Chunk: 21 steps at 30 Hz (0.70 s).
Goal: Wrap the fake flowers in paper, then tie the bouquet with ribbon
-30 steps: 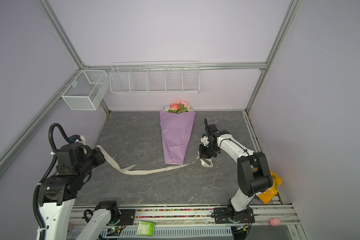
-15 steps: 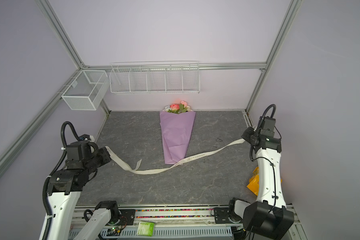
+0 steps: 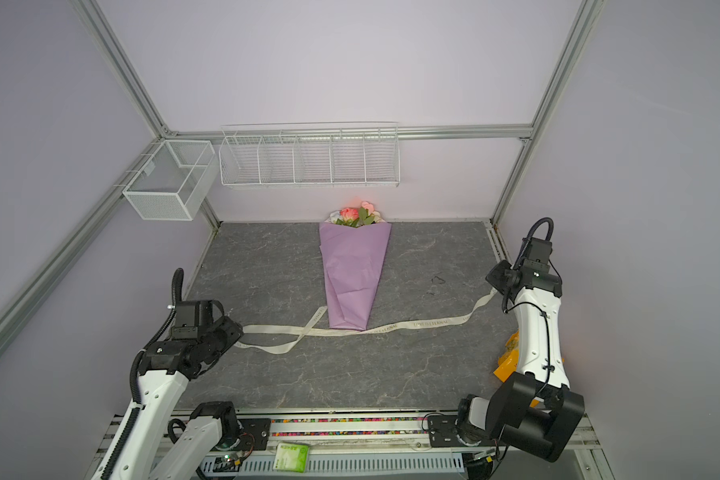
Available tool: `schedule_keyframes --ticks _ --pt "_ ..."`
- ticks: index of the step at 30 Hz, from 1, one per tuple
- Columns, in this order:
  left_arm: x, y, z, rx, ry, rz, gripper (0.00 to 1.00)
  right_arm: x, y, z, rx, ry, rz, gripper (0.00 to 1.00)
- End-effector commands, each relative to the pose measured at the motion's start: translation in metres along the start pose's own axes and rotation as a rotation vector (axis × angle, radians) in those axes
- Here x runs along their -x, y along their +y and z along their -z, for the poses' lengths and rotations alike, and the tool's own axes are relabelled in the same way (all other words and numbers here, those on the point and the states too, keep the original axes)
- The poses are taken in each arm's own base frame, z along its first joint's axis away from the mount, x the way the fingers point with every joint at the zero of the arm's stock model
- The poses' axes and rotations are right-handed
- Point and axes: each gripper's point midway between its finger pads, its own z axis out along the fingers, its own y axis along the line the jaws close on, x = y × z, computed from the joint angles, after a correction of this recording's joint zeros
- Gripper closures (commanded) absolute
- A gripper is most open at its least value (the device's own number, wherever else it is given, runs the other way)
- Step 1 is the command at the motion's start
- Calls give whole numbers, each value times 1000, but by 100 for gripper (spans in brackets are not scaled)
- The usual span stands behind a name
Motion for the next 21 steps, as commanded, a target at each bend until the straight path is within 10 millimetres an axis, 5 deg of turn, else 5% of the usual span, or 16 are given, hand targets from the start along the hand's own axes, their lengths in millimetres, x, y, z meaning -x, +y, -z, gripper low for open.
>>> schedule_keyframes --ticks 1,5,10,16,21 --pt "22 -13 18 -41 -85 24 43 1 12 10 67 -12 39 94" --pt "14 -56 6 -229 2 -81 47 -5 19 6 111 25 45 94" --pt "-37 -100 -29 -207 216 -400 48 -16 27 -2 163 68 41 93" --pt "-76 -121 -75 -108 415 -584 52 -25 30 -6 184 104 50 93" --pt "-97 -143 -92 -120 492 -711 53 -28 30 -7 183 119 59 93"
